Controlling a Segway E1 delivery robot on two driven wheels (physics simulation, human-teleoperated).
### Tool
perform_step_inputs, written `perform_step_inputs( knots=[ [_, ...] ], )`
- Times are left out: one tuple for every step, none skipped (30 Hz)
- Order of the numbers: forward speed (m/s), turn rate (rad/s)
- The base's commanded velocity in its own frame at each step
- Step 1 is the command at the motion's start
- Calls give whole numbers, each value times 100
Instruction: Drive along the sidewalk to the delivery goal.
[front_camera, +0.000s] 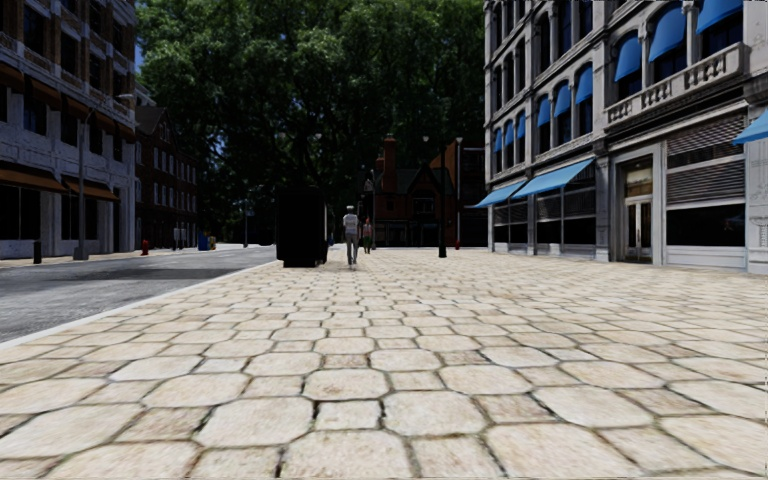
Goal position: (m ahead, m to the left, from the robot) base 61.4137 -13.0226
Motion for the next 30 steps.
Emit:
perform_step_inputs(
  knots=[
    [200, 0],
    [200, 0],
    [200, 0],
    [200, 0],
    [200, 0],
    [200, 0],
    [200, 0],
    [200, 0],
    [200, 0],
    [200, 0],
    [200, 0],
    [200, 0],
    [200, 0],
    [200, 0],
    [200, 0],
    [200, 0],
    [200, 0],
    [200, 0],
    [200, 0],
    [200, 0],
    [200, 0],
    [200, 0],
    [200, 0],
    [200, 0],
    [200, 0],
    [200, 0],
    [200, 0],
    [200, 0],
    [200, 0],
    [200, 0]
  ],
)
